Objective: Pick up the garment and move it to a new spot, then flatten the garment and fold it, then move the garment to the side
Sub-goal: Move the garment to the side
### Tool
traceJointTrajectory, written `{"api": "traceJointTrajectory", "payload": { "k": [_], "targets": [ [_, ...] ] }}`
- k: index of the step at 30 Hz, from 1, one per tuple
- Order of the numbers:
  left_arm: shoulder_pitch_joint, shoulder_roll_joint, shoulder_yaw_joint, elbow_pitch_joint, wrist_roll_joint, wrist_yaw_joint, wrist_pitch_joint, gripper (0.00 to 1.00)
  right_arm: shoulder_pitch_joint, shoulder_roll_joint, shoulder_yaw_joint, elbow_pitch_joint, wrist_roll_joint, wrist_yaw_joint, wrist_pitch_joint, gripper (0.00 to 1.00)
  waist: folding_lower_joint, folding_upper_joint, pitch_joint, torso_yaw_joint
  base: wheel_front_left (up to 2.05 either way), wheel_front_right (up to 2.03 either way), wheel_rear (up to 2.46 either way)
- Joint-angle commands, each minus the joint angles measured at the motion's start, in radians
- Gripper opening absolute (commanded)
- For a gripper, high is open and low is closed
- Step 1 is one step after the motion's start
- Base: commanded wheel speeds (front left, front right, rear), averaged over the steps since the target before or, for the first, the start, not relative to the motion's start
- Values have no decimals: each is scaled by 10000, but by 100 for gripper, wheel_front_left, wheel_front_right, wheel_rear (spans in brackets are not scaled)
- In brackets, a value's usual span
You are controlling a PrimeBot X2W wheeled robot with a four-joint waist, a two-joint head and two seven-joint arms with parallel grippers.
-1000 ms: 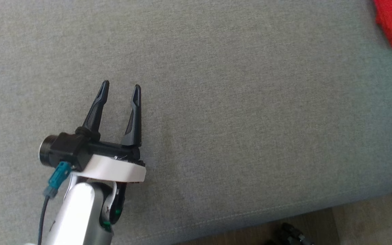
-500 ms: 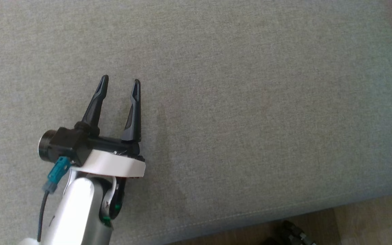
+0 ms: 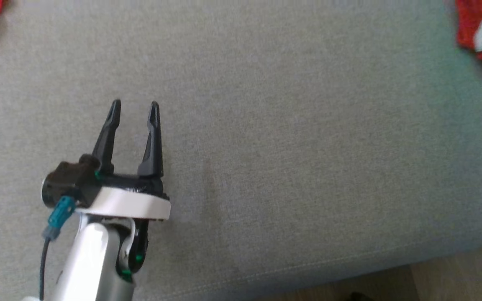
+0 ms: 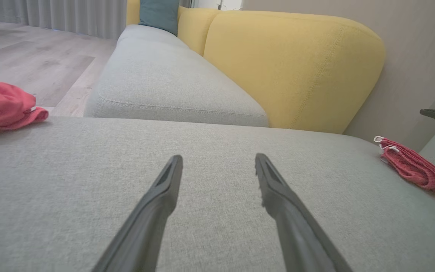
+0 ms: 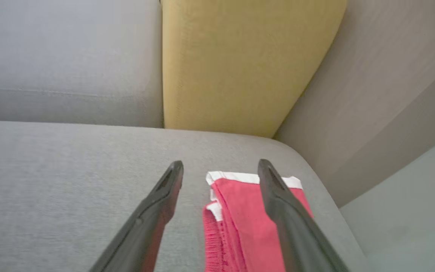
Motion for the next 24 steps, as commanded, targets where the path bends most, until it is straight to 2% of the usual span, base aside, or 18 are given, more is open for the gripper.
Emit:
{"api": "traceJointTrajectory", "payload": {
  "k": [1, 10, 13, 19, 24],
  "targets": [
    [146, 21, 391, -215, -71, 53, -52, 100, 138, 226, 137, -331, 22, 67, -239, 100, 0, 0, -517, 77, 0, 0, 0],
    [1024, -78, 796, 72, -261, 320, -52, 100, 1635, 2021, 709, -498, 1208, 67, -1446, 100, 0, 0, -2118, 389, 0, 0, 0],
    [1397, -103, 880, 52, -294, 411, -52, 100, 2312, 2291, 831, -957, 1754, 67, -1653, 100, 0, 0, -2536, 477, 0, 0, 0],
    [2002, -132, 980, -12, -374, 545, -53, 100, 3739, 2589, 1029, -2388, 2467, 67, -1750, 100, 0, 0, -3123, 587, 0, 0, 0],
    [2530, -149, 1089, -52, -464, 706, -53, 100, 6075, 2735, 1186, -4873, 2545, 67, -1756, 100, 0, 0, -3658, 702, 0, 0, 0]
  ]
}}
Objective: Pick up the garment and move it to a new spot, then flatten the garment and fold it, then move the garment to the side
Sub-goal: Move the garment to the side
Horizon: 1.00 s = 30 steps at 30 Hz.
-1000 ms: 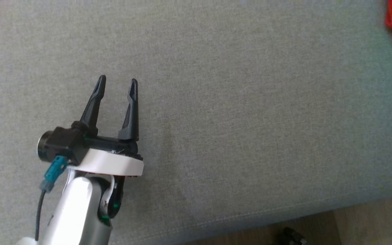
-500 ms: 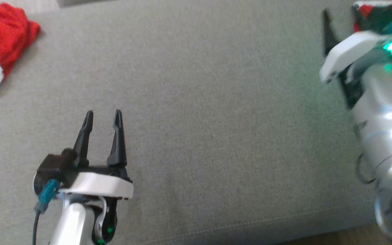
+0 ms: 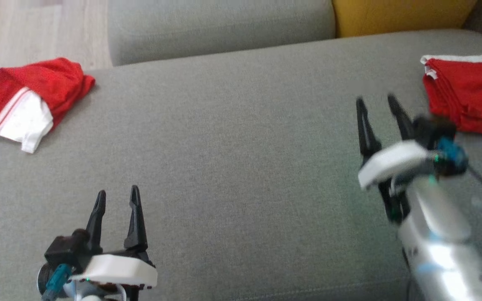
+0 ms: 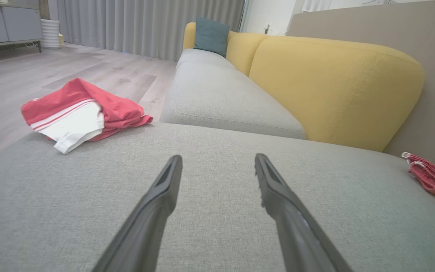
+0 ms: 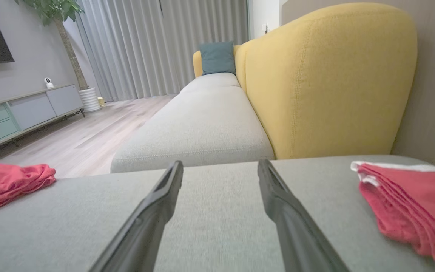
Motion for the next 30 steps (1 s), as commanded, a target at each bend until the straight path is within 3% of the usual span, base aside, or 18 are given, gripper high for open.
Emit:
{"api": "traceJointTrajectory", "payload": {
  "k": [1, 7, 14, 30],
  "targets": [
    [-244, -32, 404, -327, -83, 95, -53, 100, 247, 175, 199, -634, 55, 67, -108, 100, 1, -1, -216, 88, 0, 0, 0],
    [63, -40, 408, -420, -205, 303, -53, 100, 2363, 189, 751, -2479, 856, 67, -41, 100, 1, -1, -450, 226, 0, 0, 0],
    [512, -42, 419, -559, -436, 465, -53, 100, 3770, 191, 685, -4016, 855, 67, 262, 100, 1, -1, -530, 304, 0, 0, 0],
    [496, -43, 545, -411, -319, 328, -53, 100, 4596, 192, 612, -5002, 809, 67, 668, 100, 1, -1, -504, 337, 0, 0, 0]
  ]
}}
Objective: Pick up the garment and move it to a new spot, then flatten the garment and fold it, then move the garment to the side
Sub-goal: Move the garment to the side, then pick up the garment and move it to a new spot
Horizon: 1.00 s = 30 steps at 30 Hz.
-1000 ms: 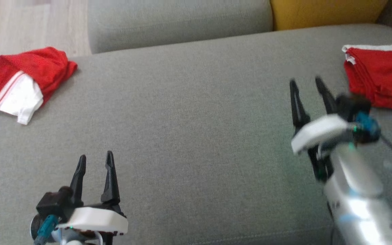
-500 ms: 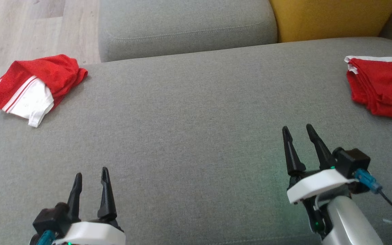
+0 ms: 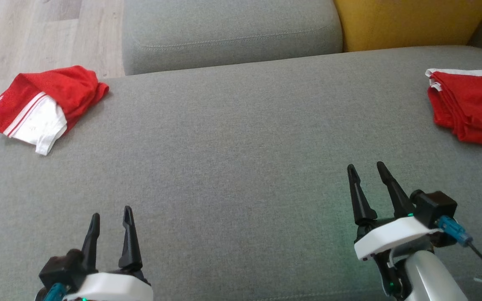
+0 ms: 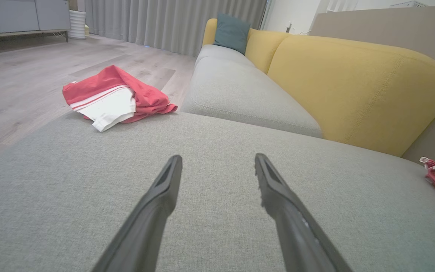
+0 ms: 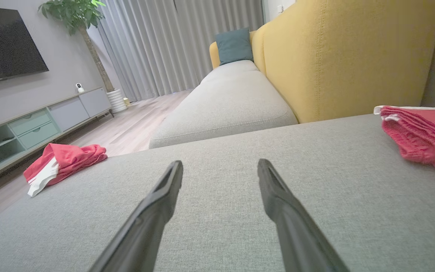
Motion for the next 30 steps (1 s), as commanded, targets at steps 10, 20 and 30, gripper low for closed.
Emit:
{"api": "traceJointTrajectory", "payload": {
  "k": [10, 20, 30],
  "targets": [
    [-429, -35, 374, -225, 40, -134, -53, 100, -102, 83, 193, -593, -191, 67, 135, 100, 1, -1, 36, -7, 0, 0, 0],
    [-562, -35, 281, -140, 158, -208, -53, 100, 178, 83, 115, -902, -282, 67, 201, 100, 1, -1, -116, 1592, 0, 0, 0],
    [-295, 21, 499, -420, 412, -270, -53, 100, 478, 83, 300, -1069, -64, 67, 155, 100, 1, -1, -295, 4344, 0, 0, 0]
  ]
}}
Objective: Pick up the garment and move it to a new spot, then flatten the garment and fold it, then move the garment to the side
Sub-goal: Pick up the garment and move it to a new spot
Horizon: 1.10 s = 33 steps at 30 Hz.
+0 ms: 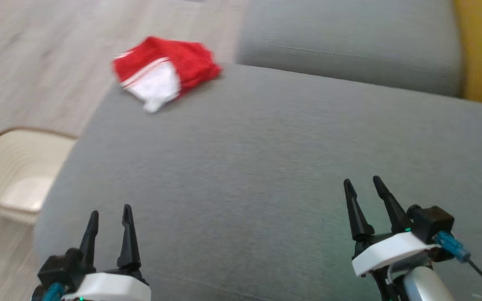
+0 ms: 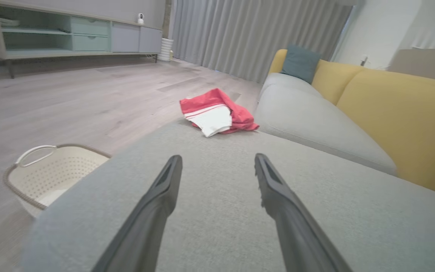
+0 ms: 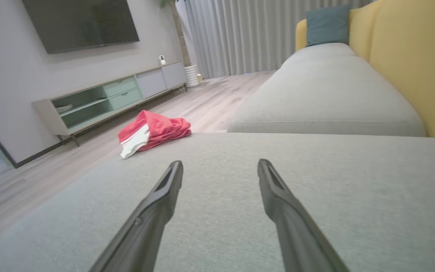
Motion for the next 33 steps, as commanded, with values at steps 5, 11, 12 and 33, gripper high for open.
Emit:
{"api": "traceJointTrajectory", "payload": {
  "k": [5, 11, 12, 33],
  "targets": [
    [-150, 62, 433, -470, 103, 17, -53, 100, -232, 20, 367, -498, 70, 67, -41, 100, 1, -1, -75, 1915, 0, 0, 0],
    [15, 59, 624, -773, 16, 156, -53, 100, -410, 20, 688, -635, 8, 67, 109, 100, 1, -1, 183, 2344, 0, 0, 0],
    [46, 53, 652, -834, -1, 177, -53, 100, -442, 20, 726, -658, -15, 67, 138, 100, 1, -1, 228, 2367, 0, 0, 0],
    [-2548, 1768, 1179, -1295, 620, -157, 841, 100, -458, 20, 170, -1800, -942, 67, 747, 100, 1, -1, 1739, 833, 0, 0, 0]
  ]
}}
